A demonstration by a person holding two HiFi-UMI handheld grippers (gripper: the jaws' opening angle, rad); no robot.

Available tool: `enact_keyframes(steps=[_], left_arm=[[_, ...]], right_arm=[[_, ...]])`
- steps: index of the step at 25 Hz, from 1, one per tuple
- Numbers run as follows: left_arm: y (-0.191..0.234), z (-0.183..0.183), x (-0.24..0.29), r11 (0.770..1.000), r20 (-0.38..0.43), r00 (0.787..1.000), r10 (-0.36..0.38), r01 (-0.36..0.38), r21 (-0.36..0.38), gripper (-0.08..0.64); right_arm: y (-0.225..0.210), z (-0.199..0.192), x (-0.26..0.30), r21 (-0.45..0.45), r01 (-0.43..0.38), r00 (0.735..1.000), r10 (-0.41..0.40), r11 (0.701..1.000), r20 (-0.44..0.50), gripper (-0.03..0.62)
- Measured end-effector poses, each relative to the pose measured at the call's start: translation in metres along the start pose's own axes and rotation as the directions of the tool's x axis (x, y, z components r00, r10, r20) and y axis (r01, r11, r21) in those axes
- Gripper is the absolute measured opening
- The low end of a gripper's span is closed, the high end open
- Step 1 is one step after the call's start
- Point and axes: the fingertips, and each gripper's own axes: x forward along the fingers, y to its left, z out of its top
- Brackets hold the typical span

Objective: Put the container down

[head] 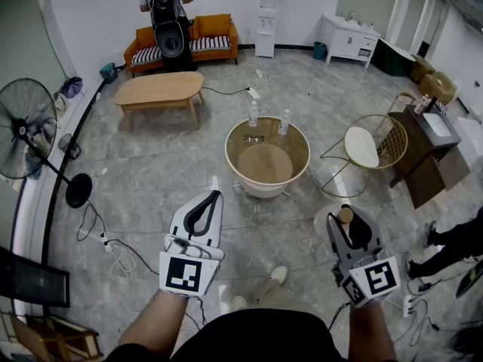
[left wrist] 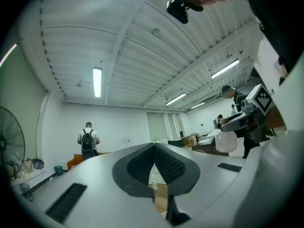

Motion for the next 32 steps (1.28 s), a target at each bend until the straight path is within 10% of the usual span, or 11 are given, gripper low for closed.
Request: enact_keyframes(steps=[32], left_arm=[[0.003, -0.047, 0.111, 1.000, -0.071, 0.997, -0.006, 0.006, 0.002, 0.015]], right_arm=[[-0.066, -0.020, 0.093, 0.011, -0.071, 0.997, 0.072, 0.997, -0.037, 0.152]])
